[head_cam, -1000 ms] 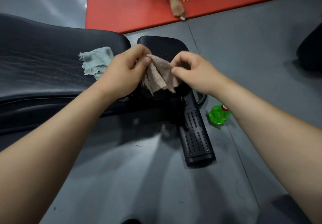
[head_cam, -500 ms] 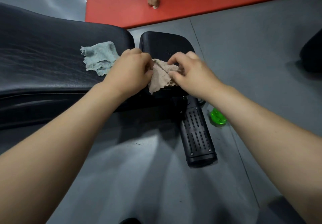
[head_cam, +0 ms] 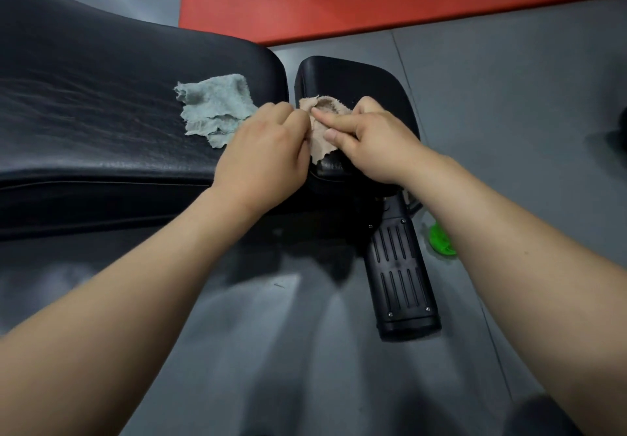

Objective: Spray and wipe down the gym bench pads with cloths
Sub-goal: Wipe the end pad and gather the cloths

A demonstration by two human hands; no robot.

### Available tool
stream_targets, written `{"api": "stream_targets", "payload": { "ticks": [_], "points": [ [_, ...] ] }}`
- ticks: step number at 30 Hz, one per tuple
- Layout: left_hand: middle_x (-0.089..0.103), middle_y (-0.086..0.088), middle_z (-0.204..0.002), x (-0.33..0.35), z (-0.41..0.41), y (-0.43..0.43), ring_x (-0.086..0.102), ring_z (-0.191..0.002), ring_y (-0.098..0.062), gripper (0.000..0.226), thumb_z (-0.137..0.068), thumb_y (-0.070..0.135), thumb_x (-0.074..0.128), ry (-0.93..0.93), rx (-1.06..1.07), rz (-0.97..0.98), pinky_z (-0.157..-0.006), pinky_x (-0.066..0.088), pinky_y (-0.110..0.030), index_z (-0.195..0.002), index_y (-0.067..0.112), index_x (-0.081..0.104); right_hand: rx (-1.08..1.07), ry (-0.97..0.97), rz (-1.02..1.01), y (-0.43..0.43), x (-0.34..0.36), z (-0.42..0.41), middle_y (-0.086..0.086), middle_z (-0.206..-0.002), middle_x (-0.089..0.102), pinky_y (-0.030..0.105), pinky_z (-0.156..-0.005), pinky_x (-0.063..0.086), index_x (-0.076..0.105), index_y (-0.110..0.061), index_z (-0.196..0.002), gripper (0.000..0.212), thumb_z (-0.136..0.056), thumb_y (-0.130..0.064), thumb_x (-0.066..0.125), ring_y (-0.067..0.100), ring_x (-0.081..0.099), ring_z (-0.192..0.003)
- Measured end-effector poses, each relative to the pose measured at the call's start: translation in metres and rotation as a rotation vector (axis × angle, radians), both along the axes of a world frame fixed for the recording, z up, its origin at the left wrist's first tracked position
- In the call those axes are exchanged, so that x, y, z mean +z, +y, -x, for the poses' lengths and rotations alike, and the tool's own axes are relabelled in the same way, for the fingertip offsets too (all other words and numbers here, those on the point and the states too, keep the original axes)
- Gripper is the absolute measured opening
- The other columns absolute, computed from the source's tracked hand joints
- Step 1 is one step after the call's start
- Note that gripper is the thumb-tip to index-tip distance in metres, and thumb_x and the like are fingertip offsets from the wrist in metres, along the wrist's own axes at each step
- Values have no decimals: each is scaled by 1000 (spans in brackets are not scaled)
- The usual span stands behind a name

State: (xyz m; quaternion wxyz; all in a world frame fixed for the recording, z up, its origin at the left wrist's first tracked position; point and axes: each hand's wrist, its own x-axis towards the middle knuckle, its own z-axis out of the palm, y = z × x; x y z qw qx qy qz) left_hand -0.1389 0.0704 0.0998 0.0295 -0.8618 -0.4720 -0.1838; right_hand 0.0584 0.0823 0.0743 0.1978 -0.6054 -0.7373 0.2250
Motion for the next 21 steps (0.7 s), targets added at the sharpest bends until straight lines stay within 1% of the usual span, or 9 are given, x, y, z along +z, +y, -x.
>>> {"api": "stream_targets", "payload": {
  "ticks": [2, 5, 8, 11, 14, 16, 18, 19, 21],
  "points": [
    [55, -11, -87, -3, -2, 0, 51, -84, -31, 20, -89, 18, 43, -37, 52, -16, -66, 40, -43, -89, 6, 59, -4, -22, -14, 15, -1, 3, -5, -101, 38, 32, -88, 42, 45, -56, -143, 39, -105, -47, 45, 21, 50, -101],
    [56, -10, -87, -6, -5, 2, 51, -85, -31, 17, -90, 17, 45, -69, 117, -27, -65, 37, -40, -88, 7, 59, -12, -46, -39, 41, 0, 6, -2, -104, 40, 28, -83, 36, 46, -49, -146, 40, -106, -44, 44, 17, 48, -98],
    [54, -10, -85, -9, -6, 5, 50, -83, -31, 14, -90, 16, 47, -57, 147, -70, -63, 29, -37, -86, 7, 58, -19, -58, -60, 69, 0, 10, -4, -107, 39, 28, -85, 36, 49, -45, -146, 40, -106, -44, 45, 15, 46, -99],
    [54, -11, -83, -11, -7, 6, 49, -81, -32, 14, -88, 16, 46, -19, 157, -102, -63, 27, -37, -84, 8, 57, -43, -40, -80, 94, 0, 13, -6, -109, 36, 27, -82, 32, 54, -42, -142, 38, -105, -42, 47, 13, 45, -97],
    [54, -12, -82, -14, -8, 8, 50, -79, -34, 14, -86, 17, 45, 36, 162, -136, -64, 26, -38, -82, 9, 56, -50, -35, -111, 115, 3, 20, -5, -113, 39, 30, -84, 37, 63, -37, -132, 32, -105, -40, 48, 17, 51, -100],
    [54, -12, -80, -14, -9, 9, 49, -77, -35, 13, -86, 16, 46, 50, 165, -154, -63, 26, -39, -80, 9, 55, -42, -98, -103, 125, 6, 24, -1, -120, 45, 37, -92, 45, 64, -34, -128, 31, -104, -40, 45, 24, 55, -107],
    [53, -13, -80, -16, -9, 9, 49, -76, -35, 12, -86, 16, 46, 56, 170, -163, -63, 28, -41, -80, 10, 54, -46, -117, -84, 132, 9, 25, -1, -121, 47, 42, -98, 47, 63, -36, -127, 32, -104, -42, 43, 27, 55, -112],
    [53, -13, -80, -16, -9, 9, 48, -76, -35, 12, -86, 16, 46, 57, 171, -166, -63, 29, -41, -80, 10, 54, -62, -113, -80, 134, 10, 24, -2, -119, 47, 42, -97, 47, 63, -37, -127, 32, -104, -43, 43, 27, 55, -111],
    [53, -13, -80, -17, -9, 9, 48, -76, -36, 11, -86, 15, 46, 64, 168, -170, -64, 28, -42, -80, 10, 53, -106, -140, -79, 137, 10, 21, -1, -119, 49, 40, -91, 48, 64, -33, -124, 30, -104, -41, 43, 29, 55, -107]
  ]
}}
